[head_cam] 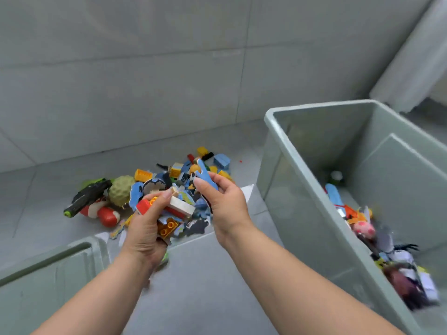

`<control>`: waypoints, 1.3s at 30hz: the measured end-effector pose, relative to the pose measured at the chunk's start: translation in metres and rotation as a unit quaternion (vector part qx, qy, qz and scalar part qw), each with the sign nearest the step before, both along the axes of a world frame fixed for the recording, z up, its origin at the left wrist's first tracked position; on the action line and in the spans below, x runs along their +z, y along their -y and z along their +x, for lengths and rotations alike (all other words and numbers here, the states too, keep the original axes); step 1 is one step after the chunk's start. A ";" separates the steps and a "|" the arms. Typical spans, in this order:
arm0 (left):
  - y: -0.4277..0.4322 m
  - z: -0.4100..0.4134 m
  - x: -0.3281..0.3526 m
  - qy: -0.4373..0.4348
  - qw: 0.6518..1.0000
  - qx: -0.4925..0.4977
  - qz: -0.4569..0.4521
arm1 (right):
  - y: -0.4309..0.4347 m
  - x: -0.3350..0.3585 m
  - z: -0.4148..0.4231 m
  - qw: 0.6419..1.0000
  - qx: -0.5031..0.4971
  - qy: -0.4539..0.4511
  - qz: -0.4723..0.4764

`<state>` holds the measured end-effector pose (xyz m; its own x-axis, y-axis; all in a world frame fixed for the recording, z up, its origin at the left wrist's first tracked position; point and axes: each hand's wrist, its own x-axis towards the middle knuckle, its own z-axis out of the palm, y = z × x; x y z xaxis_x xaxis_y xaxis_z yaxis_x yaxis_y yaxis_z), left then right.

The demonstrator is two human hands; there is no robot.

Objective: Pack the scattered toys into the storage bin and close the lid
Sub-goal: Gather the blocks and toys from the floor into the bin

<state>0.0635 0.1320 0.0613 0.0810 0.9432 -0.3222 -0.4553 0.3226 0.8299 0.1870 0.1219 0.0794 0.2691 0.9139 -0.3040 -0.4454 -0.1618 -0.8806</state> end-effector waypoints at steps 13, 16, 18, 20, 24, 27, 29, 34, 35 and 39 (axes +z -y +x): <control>0.052 0.298 0.137 -0.023 0.953 -0.302 0.026 | 0.099 0.152 0.282 0.998 -0.053 0.032 -0.033; 0.072 0.327 0.116 0.018 0.932 -0.322 -0.165 | 0.130 0.110 0.328 0.984 -0.101 -0.020 -0.148; 0.067 0.332 0.102 0.010 0.934 -0.293 -0.205 | 0.139 0.090 0.346 0.975 -0.114 -0.028 -0.188; 0.058 0.326 0.102 -0.008 0.936 -0.294 -0.192 | 0.140 0.084 0.356 0.973 -0.115 -0.007 -0.199; 0.031 0.279 0.110 0.018 0.946 -0.299 -0.124 | 0.125 0.099 0.348 0.982 -0.064 0.066 -0.162; 0.018 0.214 0.110 0.062 0.959 -0.260 -0.091 | 0.100 0.121 0.313 0.991 0.023 0.075 -0.112; 0.012 0.163 0.102 0.057 0.971 -0.215 -0.082 | 0.079 0.136 0.276 0.988 0.094 0.091 -0.087; 0.013 0.022 0.018 -0.152 0.979 -0.070 -0.114 | 0.025 0.133 0.155 0.923 0.288 0.238 -0.092; 0.018 -0.004 -0.002 -0.194 0.971 -0.047 -0.129 | 0.016 0.122 0.130 0.899 0.323 0.278 -0.100; 0.032 -0.074 -0.056 -0.357 0.926 -0.023 -0.123 | -0.013 0.050 0.049 0.772 0.443 0.441 -0.114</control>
